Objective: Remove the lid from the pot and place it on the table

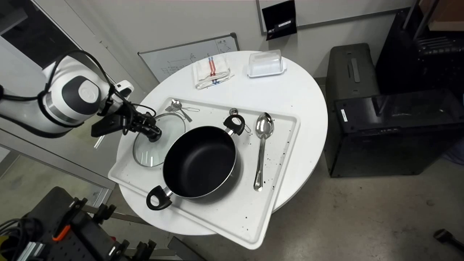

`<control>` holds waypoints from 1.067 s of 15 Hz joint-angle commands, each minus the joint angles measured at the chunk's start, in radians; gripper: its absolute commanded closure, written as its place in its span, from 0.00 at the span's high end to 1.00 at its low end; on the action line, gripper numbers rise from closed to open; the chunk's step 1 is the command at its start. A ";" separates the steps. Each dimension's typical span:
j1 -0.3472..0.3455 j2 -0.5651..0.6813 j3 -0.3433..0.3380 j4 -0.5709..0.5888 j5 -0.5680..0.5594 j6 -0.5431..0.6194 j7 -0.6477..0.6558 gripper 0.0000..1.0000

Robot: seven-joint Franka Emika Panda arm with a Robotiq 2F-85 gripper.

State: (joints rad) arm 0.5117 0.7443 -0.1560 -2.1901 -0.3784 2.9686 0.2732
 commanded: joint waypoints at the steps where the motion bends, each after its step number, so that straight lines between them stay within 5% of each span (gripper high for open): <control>1: 0.002 0.059 -0.018 0.033 0.035 0.059 -0.045 0.25; 12: -0.011 0.096 -0.027 0.028 0.094 0.090 -0.115 0.25; 13: -0.021 0.086 -0.019 0.019 0.099 0.088 -0.124 0.75; 16: -0.049 0.067 -0.001 -0.001 0.107 0.085 -0.146 0.89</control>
State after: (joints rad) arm 0.4965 0.8279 -0.1756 -2.1656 -0.2962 3.0297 0.1797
